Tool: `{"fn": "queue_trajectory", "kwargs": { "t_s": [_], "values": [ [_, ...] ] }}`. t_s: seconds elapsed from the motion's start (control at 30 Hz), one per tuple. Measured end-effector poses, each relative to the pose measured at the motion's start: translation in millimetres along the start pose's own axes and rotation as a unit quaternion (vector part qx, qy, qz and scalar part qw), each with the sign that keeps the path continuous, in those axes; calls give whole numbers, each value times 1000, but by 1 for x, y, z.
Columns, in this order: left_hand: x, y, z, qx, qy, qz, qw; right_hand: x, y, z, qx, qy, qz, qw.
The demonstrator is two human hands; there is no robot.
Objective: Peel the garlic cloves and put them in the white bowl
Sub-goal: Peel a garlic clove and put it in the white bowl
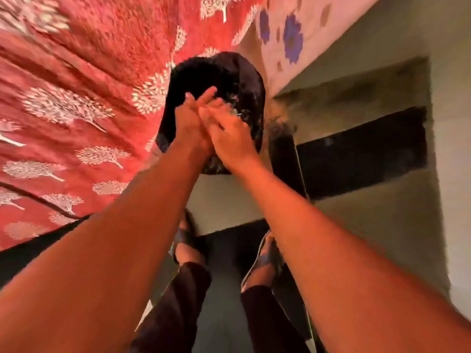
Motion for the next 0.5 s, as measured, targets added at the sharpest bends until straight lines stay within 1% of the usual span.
{"fn": "queue_trajectory", "kwargs": {
  "t_s": [0.03,0.07,0.1,0.13,0.17,0.2,0.23,0.27,0.3,0.33,0.37,0.4,0.43,0.47,0.5],
  "values": [
    [5,9,1,0,0,-5,1000,-12,11,-21,-24,-18,41,999],
    [9,14,2,1,8,-8,1000,-21,17,-36,-53,-31,57,996],
    [14,19,6,8,16,-5,1000,-27,23,-46,-82,-32,45,995],
    [16,23,6,12,16,-8,1000,-31,28,-48,-101,-7,17,995],
    [19,26,6,13,19,-7,1000,-35,30,-48,-95,27,-10,995],
    [22,30,3,13,29,-3,999,-40,31,-45,-69,53,-7,996],
    [23,30,0,18,37,3,999,-45,30,-46,-48,60,19,997],
    [24,28,-3,20,52,6,998,-49,29,-50,-48,51,53,996],
    [23,26,-7,25,59,19,998,-50,33,-52,-62,33,66,995],
    [22,23,-8,36,57,34,997,-47,36,-56,-86,5,53,995],
    [21,20,-9,46,55,45,996,-41,39,-59,-111,-16,16,994],
    [21,19,-9,47,52,43,997,-36,39,-58,-128,-16,-22,991],
    [21,18,-9,44,47,37,997,-31,38,-56,-121,2,-41,992],
    [21,19,-9,45,51,28,997,-28,35,-49,-92,23,-31,995],
    [20,19,-9,52,61,20,997,-28,31,-44,-55,34,6,998]
  ]
}}
Point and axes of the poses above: each hand's wrist, its own y-axis towards the middle knuckle, its own x-axis out of the back of the hand, z = x × y, the point moved 1 cm from there along y, towards the middle knuckle, and after that the axes turned 8 degrees about y, right-handed, at the moved point
